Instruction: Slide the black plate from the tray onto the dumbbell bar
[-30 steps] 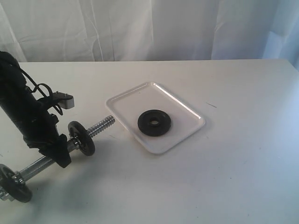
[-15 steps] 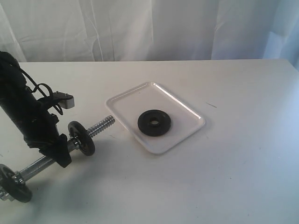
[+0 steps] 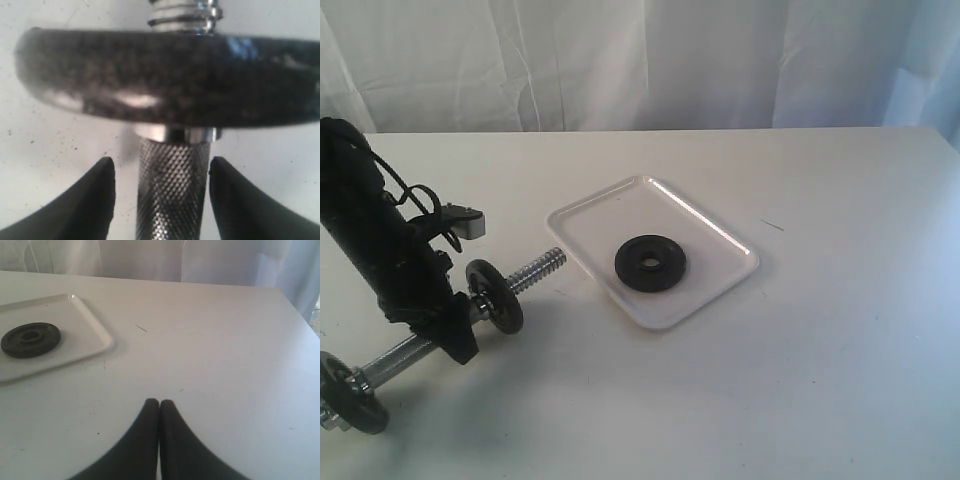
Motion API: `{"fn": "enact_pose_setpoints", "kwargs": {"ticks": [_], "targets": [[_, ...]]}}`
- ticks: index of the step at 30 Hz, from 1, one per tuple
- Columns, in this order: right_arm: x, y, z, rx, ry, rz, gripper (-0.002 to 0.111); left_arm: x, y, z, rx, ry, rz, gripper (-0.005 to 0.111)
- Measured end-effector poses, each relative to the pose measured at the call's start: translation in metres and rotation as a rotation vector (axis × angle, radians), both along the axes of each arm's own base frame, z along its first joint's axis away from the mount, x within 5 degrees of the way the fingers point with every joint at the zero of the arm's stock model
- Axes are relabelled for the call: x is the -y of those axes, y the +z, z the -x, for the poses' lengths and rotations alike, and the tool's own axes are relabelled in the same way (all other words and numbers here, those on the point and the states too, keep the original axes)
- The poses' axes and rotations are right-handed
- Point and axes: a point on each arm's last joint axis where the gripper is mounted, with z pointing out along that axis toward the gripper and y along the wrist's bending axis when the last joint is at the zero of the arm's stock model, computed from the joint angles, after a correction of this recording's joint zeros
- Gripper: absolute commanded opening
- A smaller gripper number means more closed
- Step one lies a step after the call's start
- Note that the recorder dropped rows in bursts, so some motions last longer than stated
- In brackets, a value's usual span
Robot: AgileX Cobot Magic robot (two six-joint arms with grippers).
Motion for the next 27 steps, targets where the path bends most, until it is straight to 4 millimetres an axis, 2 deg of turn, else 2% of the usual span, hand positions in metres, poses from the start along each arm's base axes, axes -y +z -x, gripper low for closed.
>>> {"fn": "enact_pose_setpoints", "kwargs": {"ticks": [3, 9, 12, 14, 19, 21, 27], "targets": [[0.0, 0.0, 0.0, 0.0, 0.0, 0.0, 0.0, 0.0, 0.0, 0.0, 0.001, 0.002, 0.0, 0.037], [0.0, 0.003, -0.001, 0.03, -0.001, 0.006, 0.0, 0.0, 0.0, 0.0, 0.001, -0.005, 0.002, 0.0], [0.0, 0.011, -0.002, 0.117, -0.007, -0.034, 0.0, 0.0, 0.0, 0.0, 0.003, -0.003, 0.0, 0.0], [-0.001, 0.019, -0.003, 0.192, -0.019, -0.154, 0.0, 0.0, 0.0, 0.0, 0.003, -0.003, 0.0, 0.0], [0.002, 0.038, -0.002, 0.339, -0.058, -0.692, 0.0, 0.001, 0.001, 0.0, 0.026, -0.013, 0.014, 0.0], [0.003, 0.04, -0.002, 0.344, -0.065, -0.824, 0.0, 0.001, 0.003, 0.0, 0.047, -0.024, 0.023, 0.0], [0.003, 0.04, -0.002, 0.332, -0.071, -0.911, 0.0, 0.001, 0.013, 0.0, 0.116, -0.038, 0.031, 0.0]]}}
